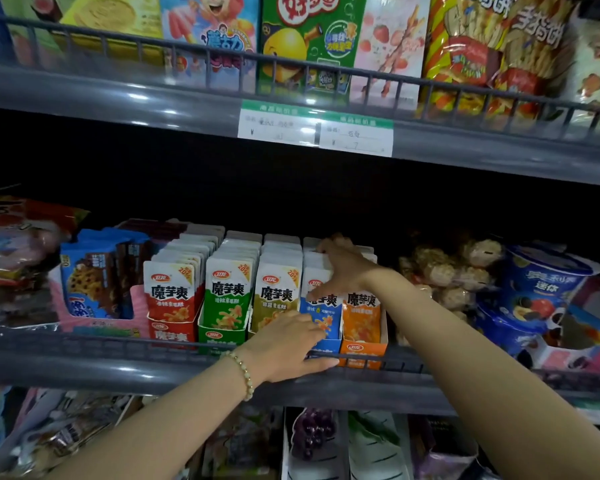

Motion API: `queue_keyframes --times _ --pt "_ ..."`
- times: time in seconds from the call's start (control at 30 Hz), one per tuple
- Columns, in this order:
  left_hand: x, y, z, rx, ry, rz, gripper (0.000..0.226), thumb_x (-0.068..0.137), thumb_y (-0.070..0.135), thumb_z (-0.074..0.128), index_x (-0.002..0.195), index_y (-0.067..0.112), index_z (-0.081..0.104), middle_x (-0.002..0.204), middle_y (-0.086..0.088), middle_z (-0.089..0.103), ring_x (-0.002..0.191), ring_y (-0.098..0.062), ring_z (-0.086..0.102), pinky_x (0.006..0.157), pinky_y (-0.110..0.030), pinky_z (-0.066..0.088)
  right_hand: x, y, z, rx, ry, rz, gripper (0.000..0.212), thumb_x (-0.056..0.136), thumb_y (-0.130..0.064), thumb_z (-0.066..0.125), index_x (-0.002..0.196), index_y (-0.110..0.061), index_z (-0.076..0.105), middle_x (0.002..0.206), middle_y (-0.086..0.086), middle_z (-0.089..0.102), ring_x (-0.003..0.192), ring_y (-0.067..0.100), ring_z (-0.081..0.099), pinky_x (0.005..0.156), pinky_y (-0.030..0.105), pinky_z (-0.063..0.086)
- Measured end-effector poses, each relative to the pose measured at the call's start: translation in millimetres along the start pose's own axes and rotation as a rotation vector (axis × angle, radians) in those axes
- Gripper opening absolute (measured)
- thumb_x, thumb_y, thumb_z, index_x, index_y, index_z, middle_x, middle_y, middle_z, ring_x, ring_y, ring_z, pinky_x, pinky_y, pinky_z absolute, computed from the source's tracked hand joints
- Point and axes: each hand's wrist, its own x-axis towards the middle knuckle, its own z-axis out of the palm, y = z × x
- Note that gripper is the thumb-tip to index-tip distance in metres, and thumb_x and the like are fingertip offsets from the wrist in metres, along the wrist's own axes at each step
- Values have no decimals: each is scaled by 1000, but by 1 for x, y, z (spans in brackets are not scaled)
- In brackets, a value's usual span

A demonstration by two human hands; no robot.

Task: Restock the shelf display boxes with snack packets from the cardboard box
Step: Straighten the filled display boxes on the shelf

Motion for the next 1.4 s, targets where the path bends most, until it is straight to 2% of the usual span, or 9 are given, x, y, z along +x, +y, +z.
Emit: queue_keyframes --times 0.23,0.5,0.73,0.9,1.0,1.1,1.2,1.3,1.4 --pt "-3 -1 2 -18 34 16 66 94 62 25 137 16 44 133 0 51 121 -16 41 106 -31 26 -38 2 13 -168 153 -134 97 67 -49 78 144 -23 27 139 8 33 134 25 24 104 31 32" --pt "1 0 8 15 71 -3 70 92 66 22 131 13 48 128 0 53 115 -18 44 103 -32 28 -33 3 19 -186 284 -174 85 78 -35 74 147 -23 26 149 3 34 138 21 26 112 26 13" --pt "-2 0 5 -13 58 -26 63 92 65 25 118 16 54 106 -1 57 99 -17 45 92 -32 32 -9 4 18 -231 153 -100 111 70 -37 81 151 -26 6 159 0 10 145 21 9 117 32 7" --pt "-2 2 0 -26 29 -32 61 93 64 26 120 17 53 107 -1 56 101 -17 45 92 -30 31 -1 7 9 -143 22 -63 114 70 -39 80 151 -25 2 160 2 4 146 23 6 117 33 8" --pt "0 1 0 -30 13 -35 63 93 64 27 129 17 49 115 -1 56 105 -16 45 98 -30 32 -7 11 -1 2 -26 -31 103 77 -47 73 151 -28 5 159 -1 8 146 20 8 117 35 11" --pt "1 3 1 -108 34 -50 64 92 65 28 140 22 37 135 2 48 122 -16 42 108 -32 29 -18 24 -16 304 84 29 80 86 -47 62 150 -30 17 156 -1 22 141 21 26 111 31 28" --pt "4 11 -4 -228 140 -38 59 93 60 32 141 25 31 146 6 38 132 -12 36 109 -31 28 -28 46 -32 288 195 77 59 92 -36 58 145 -24 34 150 1 35 135 20 37 101 21 32" --pt "16 24 -11 -278 220 41 55 95 57 32 140 26 34 147 7 36 136 -9 30 112 -31 25 -35 64 -38 88 81 92 74 83 -30 71 145 -22 32 150 1 34 135 18 35 102 21 31" --pt "35 36 -17 -191 148 119 55 95 57 34 137 21 41 142 3 42 133 -14 31 113 -33 25 -31 70 -30 -16 -24 130 98 72 -41 79 149 -24 21 154 -1 26 139 20 29 110 27 27"
